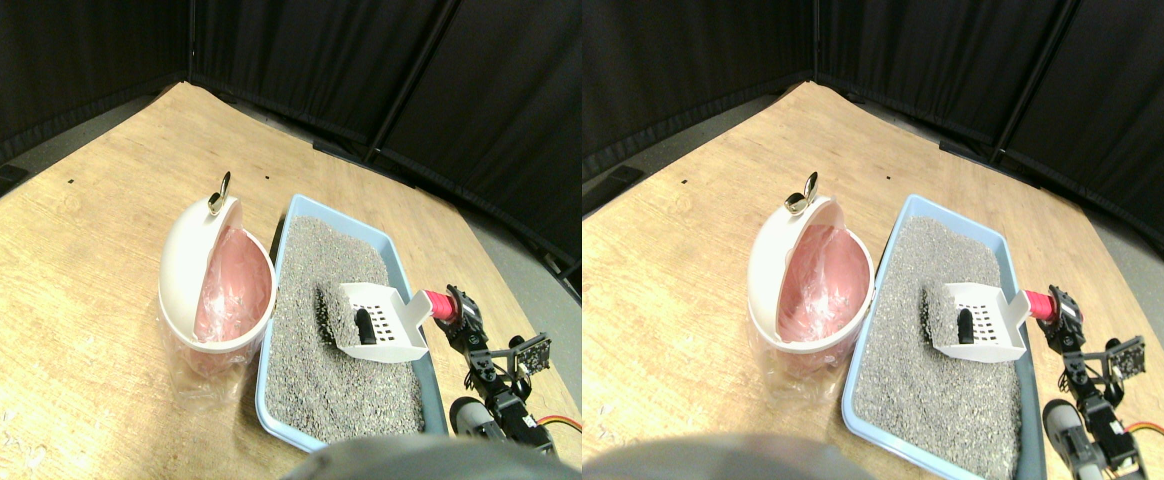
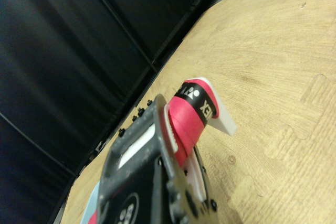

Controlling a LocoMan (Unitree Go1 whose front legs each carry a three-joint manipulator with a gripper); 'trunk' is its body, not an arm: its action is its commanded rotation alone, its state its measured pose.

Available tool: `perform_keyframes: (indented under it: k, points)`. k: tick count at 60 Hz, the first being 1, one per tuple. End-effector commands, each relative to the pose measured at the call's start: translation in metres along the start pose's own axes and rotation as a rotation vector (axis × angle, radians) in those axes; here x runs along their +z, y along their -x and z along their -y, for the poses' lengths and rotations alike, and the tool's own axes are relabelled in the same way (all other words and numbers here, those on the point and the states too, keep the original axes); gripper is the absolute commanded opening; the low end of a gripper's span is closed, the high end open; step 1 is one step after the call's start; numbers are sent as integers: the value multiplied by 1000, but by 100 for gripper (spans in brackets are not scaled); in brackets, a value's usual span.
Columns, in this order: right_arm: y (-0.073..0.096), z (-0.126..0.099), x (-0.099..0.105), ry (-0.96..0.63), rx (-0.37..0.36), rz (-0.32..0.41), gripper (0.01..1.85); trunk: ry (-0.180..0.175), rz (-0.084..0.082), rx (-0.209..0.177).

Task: Scoop (unimanual)

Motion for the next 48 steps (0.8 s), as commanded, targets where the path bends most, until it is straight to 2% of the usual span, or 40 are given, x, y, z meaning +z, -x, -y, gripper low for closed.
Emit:
perform_keyframes:
  k: [1,10,15,26,27,48]
  points:
    - [-3,-9,16,-97,35,79,6,9,19,-5]
    - [-4,-8,24,-228,-12,90,6,6,24,-10]
    - [-4,-8,30,-196,-2,99,6,5,27,-11]
    - [-10,-7,40,-308,70,123,6,6,32,-11]
    - [-10,-7,40,-308,70,123,6,7,36,-10]
    - [-10,-19,41,-472,54,90,6,12,43,-3]
